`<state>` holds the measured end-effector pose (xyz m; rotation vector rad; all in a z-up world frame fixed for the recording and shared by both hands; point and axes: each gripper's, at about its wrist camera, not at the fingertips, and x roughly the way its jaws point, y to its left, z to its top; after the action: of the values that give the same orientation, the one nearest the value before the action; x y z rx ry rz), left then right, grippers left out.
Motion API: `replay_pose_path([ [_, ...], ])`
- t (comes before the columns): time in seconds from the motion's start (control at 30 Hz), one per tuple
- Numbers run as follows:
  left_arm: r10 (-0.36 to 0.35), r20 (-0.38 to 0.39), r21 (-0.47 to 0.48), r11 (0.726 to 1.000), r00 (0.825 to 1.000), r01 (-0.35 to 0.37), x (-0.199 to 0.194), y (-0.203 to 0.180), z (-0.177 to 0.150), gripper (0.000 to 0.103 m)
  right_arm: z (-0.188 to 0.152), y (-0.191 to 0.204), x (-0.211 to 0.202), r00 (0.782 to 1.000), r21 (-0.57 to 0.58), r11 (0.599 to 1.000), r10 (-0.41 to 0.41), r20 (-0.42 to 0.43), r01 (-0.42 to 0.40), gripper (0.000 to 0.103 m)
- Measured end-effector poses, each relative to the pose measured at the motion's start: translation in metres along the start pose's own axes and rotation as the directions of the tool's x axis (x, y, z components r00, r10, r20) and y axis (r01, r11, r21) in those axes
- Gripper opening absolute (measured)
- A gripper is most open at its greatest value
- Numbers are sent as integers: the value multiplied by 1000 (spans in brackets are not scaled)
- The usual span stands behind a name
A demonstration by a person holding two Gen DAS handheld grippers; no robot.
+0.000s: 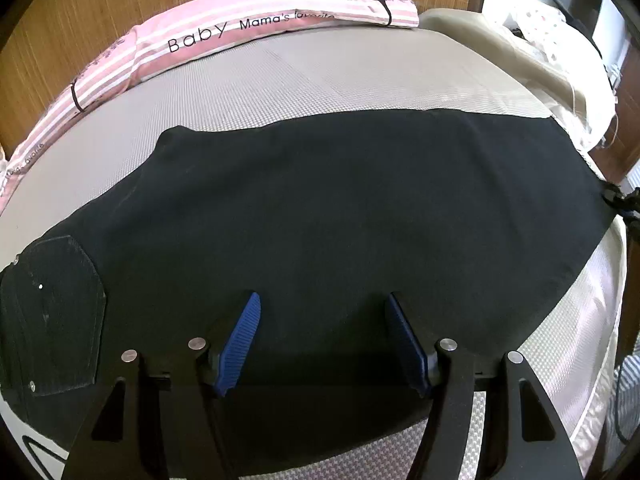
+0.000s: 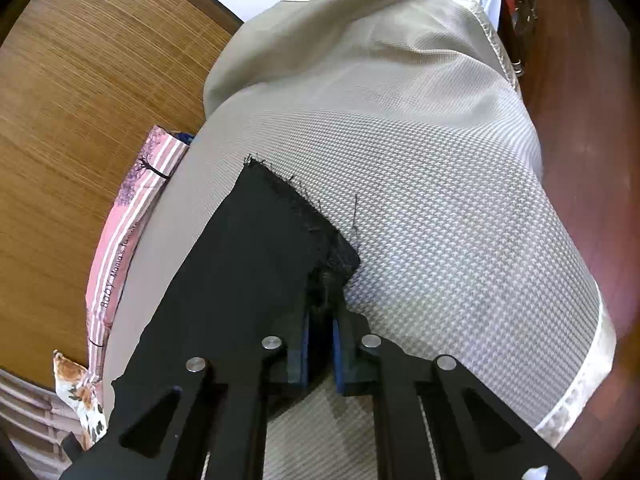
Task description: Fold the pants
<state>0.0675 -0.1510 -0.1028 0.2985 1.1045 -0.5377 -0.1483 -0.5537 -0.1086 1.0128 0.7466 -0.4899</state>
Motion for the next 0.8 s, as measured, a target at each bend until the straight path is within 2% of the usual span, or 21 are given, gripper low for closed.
replay_pose_path([
  [0.17,-86,5,-100,991,996,86,-9,21,5,66,-1,59,-8,993,-72,991,113,-22,-114,8],
  [0.27,-95,34,-159,982,995,99,-21,41,6,66,-10,115,1,984,-171,969,166,-72,-176,8],
  [0.37,-88,57,-217,971,995,98,-34,67,3,66,-30,174,19,966,-256,935,213,-148,-245,9],
  [0.47,-87,67,-294,950,994,103,-45,97,-1,66,-64,232,42,941,-342,886,238,-241,-312,9],
  [0.57,-90,74,-361,926,993,111,-53,127,-7,66,-106,275,64,910,-414,833,232,-344,-368,9],
  [0.63,-89,76,-388,915,993,111,-56,138,-14,66,-145,296,81,871,-448,787,219,-439,-424,9],
  [0.73,-108,76,-411,902,991,129,-58,152,-22,66,-205,312,98,825,-528,713,126,-551,-462,9],
  [0.8,-132,77,-418,895,988,153,-58,156,-24,66,-236,314,108,814,-591,668,39,-579,-453,9],
])
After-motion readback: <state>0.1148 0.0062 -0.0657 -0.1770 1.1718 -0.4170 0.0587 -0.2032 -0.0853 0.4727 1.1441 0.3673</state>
